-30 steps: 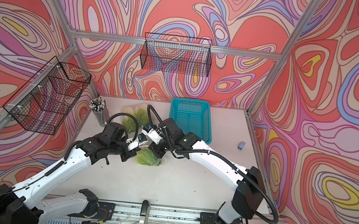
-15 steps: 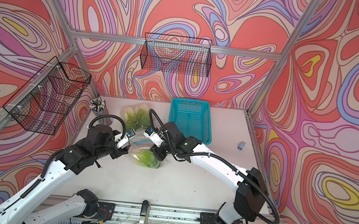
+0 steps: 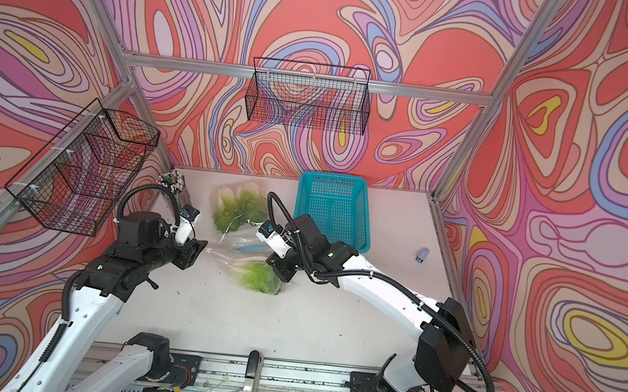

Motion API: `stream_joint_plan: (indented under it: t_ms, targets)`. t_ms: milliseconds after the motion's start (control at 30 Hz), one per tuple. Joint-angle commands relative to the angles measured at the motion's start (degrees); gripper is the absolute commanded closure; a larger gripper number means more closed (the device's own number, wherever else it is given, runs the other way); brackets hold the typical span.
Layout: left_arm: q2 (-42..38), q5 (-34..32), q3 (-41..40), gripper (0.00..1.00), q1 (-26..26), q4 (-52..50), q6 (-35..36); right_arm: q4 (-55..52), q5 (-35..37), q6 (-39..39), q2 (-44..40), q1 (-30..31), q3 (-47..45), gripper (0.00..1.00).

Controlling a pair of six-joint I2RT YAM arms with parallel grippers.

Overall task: Open the zip-top bag and take out the chinese cabbages
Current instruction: Adjust the zipper food storage bag at the center of the board.

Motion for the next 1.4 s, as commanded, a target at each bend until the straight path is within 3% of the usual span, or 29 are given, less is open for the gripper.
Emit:
stream_joint_plan:
  t_ms: [0,267,567,867,1200,1367]
  targets:
    - [2.7,5.5,0.3,0.43,1.8,-1.2,-9.2,1.4,-1.2,-1.3,-1.6,-0.3,-0.8,1.00]
    - [12.2,1.8,7.9,0.48,2.5,-11.4,-24.9,1.2,-1.2,-1.0,-1.7,-0.6,-0.7,1.00]
    - [14.6,1.7,11.3,0.51,4.2,-14.7,-41.0,1.6,-1.5,-0.1,-1.6,-0.8,-0.9,1.00]
    - [12.3,4.3,4.6,0.53,4.8,-9.4,-62.4,2.8,-1.9,0.6,-1.9,-0.9,-2.0,1.00]
    - [14.9,10.6,0.0,0.61,5.3,-3.2,-73.2,4.4,-2.3,1.4,-2.6,-0.8,-3.6,1.00]
    - [15.8,10.6,0.3,0.65,5.3,-2.1,-74.6,4.9,-2.5,1.7,-2.9,-0.9,-4.1,1.00]
